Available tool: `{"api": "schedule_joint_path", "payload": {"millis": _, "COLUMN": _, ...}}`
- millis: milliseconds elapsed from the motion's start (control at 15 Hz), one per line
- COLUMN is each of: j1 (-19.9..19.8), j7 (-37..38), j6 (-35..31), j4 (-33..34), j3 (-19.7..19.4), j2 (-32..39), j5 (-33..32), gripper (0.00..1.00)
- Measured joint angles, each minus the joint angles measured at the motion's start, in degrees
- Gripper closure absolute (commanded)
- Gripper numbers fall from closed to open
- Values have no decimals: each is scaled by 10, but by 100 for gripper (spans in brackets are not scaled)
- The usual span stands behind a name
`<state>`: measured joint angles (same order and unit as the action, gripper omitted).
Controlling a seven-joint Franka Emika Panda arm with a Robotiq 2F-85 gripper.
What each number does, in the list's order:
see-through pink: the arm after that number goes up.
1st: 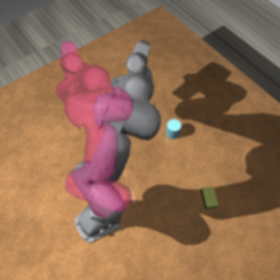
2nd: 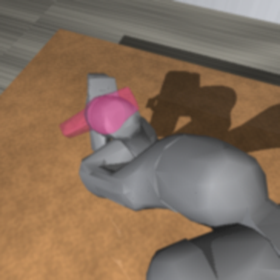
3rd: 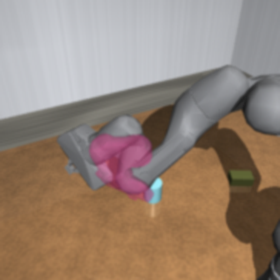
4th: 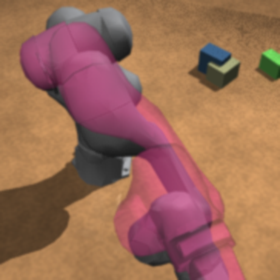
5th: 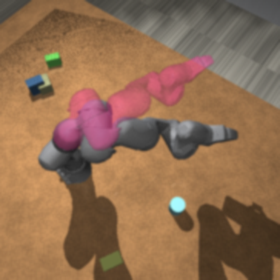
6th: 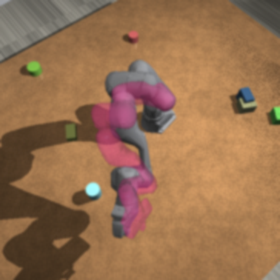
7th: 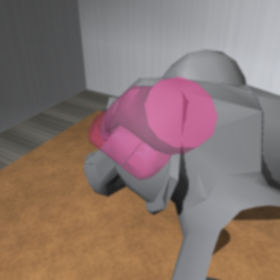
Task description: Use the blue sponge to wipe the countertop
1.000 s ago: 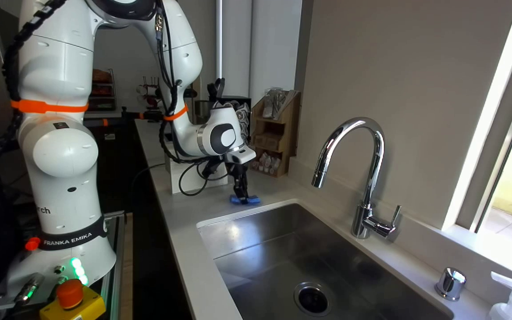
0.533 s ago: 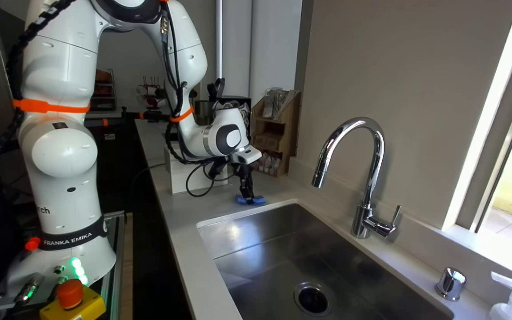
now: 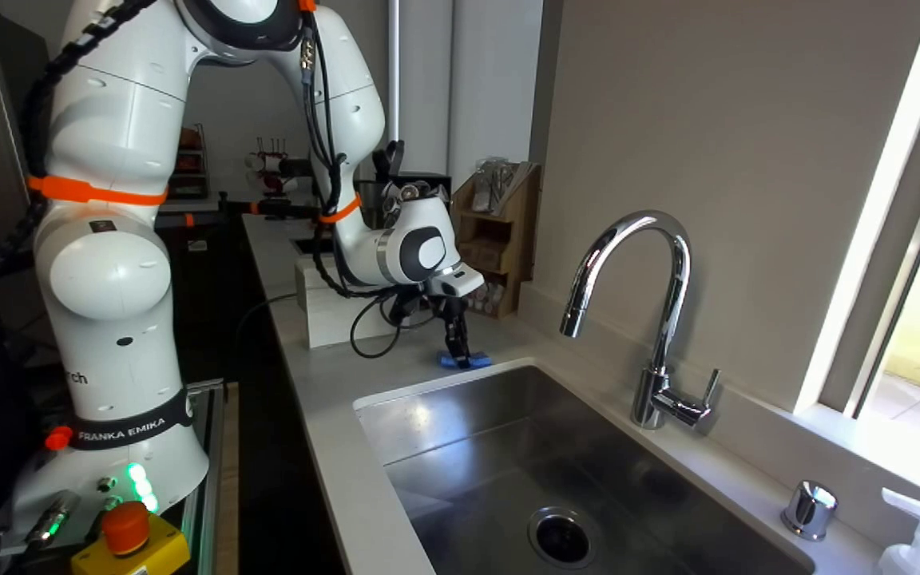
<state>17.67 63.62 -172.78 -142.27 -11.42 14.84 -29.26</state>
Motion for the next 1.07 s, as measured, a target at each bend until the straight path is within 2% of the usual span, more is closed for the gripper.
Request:
{"api": "schedule_joint_path", "payload": {"millis": 467, "j1": -75, "j7": -107, "j6": -52, "j4": -33, "j3": 95, "j2": -7, "j5": 35, "gripper": 91}}
{"api": "schedule_joint_path", "payload": {"millis": 1067, "j1": -138, "j7": -135, "j6": -58, "j4": -98, "j3": 191, "j2": -47, "j5": 50, "gripper": 91}}
